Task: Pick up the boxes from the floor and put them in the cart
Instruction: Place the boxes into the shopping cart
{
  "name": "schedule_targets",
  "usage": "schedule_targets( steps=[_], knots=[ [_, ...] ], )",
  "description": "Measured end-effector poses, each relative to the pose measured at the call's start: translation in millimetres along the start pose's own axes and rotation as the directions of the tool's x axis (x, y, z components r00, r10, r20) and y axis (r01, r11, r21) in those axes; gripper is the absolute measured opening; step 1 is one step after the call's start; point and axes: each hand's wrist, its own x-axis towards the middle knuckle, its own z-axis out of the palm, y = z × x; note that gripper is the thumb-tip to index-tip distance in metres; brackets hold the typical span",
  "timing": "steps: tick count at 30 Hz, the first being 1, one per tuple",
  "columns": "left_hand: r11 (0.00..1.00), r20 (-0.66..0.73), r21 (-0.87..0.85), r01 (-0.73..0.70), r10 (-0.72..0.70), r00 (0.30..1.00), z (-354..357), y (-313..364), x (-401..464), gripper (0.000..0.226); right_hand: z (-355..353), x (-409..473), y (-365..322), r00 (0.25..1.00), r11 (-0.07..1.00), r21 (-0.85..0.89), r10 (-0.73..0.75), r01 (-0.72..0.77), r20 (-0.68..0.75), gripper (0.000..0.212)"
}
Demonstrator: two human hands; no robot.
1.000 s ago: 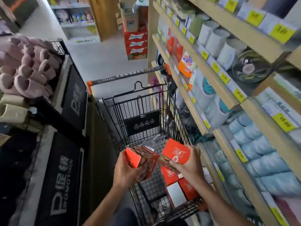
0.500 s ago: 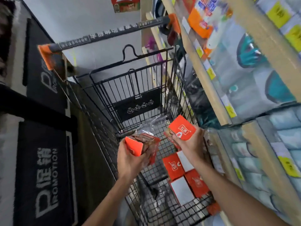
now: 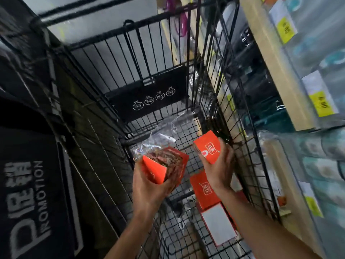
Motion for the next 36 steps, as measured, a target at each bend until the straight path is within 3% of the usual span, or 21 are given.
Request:
schedule_targets(
  steps=[3,12,17,25,30,36],
  knots=[
    [1.0,0.006,-0.004,-0.002,0.002,1.0,4,-5,0,0.102,10,-5,8,0.999,0.994,-0.094,-0.05,0.049,-0.002,0.092],
    [1.0,-0.021,-0.003,0.018,-0.018,1.0,8,-7,1,0.098,21,-6,13,0.997,0.983,-0.175,0.057,-0.063,-0.043,0.091],
    [0.999,-0.054,0.02,0.049,-0.048,0.997,16,-10,11,0.098,8,-17,7,0.995,0.995,-0.033,0.093,-0.094,-0.023,0.095],
    [0.993,-0.078,0.007,0.117,-0.116,0.99,68,4,47,0.093,-41,-23,-3,0.994,0.968,0.224,-0.114,0.11,0.001,0.081],
    [0.99,0.015,0.06,0.131,-0.132,0.991,104,6,56,0.119,-60,-13,-9,0.984,0.959,0.226,-0.178,0.173,0.002,0.08],
    [0.95,0.11,0.299,0.095,-0.133,0.985,122,-9,53,0.083,-68,-10,-7,0.976,0.94,0.267,-0.219,0.214,-0.01,0.078]
  ],
)
